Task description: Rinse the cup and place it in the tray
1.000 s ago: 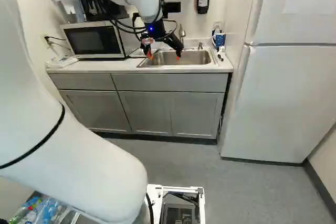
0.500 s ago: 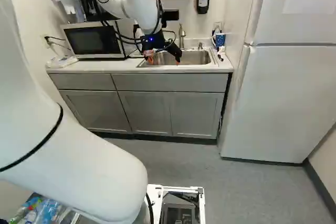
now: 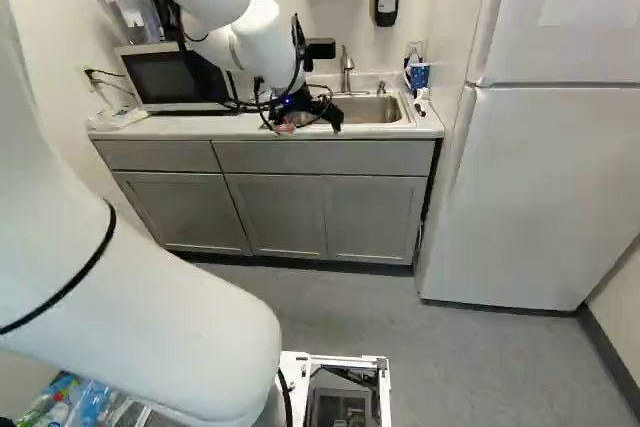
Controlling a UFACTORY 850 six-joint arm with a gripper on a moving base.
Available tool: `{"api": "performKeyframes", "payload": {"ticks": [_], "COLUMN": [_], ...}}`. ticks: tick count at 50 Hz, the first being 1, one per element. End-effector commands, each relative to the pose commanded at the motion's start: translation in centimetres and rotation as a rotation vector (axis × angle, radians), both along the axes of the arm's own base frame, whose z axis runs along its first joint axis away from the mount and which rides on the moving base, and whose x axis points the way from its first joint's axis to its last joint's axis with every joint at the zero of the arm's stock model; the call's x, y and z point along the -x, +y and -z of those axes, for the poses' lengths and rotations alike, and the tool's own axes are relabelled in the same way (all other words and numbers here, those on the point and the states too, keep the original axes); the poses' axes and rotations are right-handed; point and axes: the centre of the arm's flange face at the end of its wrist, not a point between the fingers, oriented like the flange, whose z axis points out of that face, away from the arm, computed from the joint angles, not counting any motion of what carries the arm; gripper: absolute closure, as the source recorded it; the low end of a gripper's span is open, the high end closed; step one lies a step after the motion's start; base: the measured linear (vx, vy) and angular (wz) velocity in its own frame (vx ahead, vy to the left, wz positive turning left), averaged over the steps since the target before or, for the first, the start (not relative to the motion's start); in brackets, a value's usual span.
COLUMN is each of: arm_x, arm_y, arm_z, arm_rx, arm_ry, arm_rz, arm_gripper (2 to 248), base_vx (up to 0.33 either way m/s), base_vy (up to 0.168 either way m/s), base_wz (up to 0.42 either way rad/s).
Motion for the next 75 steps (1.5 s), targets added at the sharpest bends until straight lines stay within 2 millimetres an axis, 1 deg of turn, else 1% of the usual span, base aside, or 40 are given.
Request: {"api": "performKeyframes", "payload": {"ticks": [19, 31, 44, 59, 75], "arm_x": [1.7, 3.4, 5.3, 7.6, 9.9], "arm_y": [1.2, 1.9, 2.7, 3.4, 4.0], "arm_z": [4.9, 8.0, 11.0, 13.7, 16.0], "arm_rx": [0.018, 0.029, 0.038, 0.045, 0.049], "arm_ry": [-0.107, -0.181, -0.254, -0.327, -0.393], "arm_rz": [-0.023, -0.039, -0.057, -0.074, -0.090], "arm_gripper": [3, 3, 3, 3, 3], "base_vx": [0.000, 0.000, 0.000, 0.000, 0.000], "base_vy": [0.000, 0.000, 0.000, 0.000, 0.000], "base_wz": [0.000, 0.000, 0.000, 0.000, 0.000]}}
